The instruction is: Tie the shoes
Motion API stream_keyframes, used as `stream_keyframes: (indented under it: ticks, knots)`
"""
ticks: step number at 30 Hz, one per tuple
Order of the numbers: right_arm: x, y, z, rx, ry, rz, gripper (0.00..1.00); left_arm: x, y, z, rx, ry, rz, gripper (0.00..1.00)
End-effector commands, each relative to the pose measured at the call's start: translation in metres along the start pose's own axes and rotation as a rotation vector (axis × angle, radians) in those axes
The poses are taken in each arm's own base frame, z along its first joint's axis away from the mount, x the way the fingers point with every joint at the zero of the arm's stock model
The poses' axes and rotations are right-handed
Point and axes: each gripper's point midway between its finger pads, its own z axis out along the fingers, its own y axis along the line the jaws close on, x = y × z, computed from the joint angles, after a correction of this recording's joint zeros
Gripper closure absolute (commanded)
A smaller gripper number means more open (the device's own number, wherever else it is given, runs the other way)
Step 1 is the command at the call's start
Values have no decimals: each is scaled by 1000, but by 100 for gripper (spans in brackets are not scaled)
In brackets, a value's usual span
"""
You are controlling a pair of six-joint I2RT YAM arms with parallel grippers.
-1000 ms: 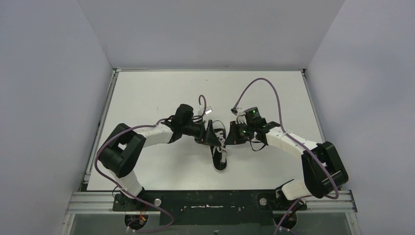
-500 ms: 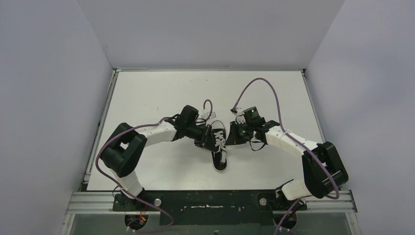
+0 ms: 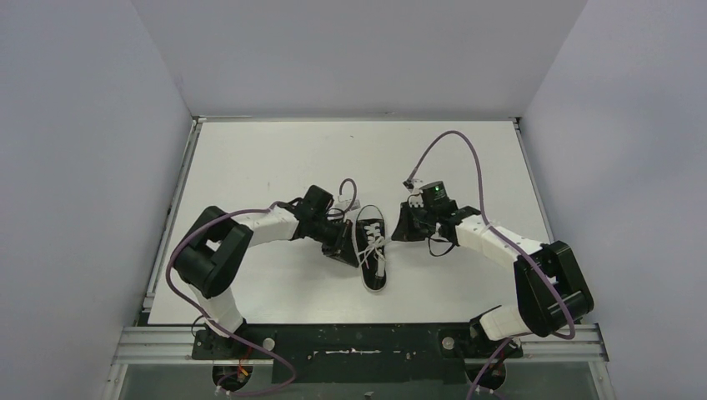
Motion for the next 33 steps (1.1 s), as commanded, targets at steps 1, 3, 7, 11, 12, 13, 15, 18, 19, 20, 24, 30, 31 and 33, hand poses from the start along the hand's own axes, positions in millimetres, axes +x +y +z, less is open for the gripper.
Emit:
stream_keyframes:
  ticks: [1,3,7,11,12,13,15,18,19,20,24,30,31,33]
  knots:
    - [-25,-17,-1,63,-129,31,100,9,21,0,-53,18,-25,100]
    - [-30,-27,-2,82,-158,71,100,11,31,0,-80,19,-50,100]
    - [-34,-41,-2,104,-185,116,100,11,45,0,-109,7,-74,100]
    - [-32,-42,4,82,-167,120,100,10,52,4,-127,10,-82,100]
    - [-31,-42,6,77,-165,119,100,10,54,4,-135,11,-83,100]
    - [-31,-42,7,76,-162,117,100,10,56,4,-140,11,-82,100]
    - [-28,-45,10,76,-152,118,100,10,58,4,-152,14,-74,100]
    - [-21,-51,14,87,-138,124,100,15,66,1,-196,23,-71,100]
    - [-19,-54,15,89,-130,127,100,17,69,0,-211,30,-70,100]
    - [-17,-55,16,89,-126,129,100,19,72,0,-223,40,-72,100]
    - [-15,-55,15,86,-122,122,100,22,77,-2,-254,54,-69,100]
    - [-20,-36,6,8,-65,90,100,7,60,-19,-287,33,-36,93]
    - [-19,-31,4,-9,-49,96,100,3,56,-25,-303,17,-19,83]
    - [-18,-24,-2,-30,-27,102,99,-4,50,-38,-336,-15,14,67]
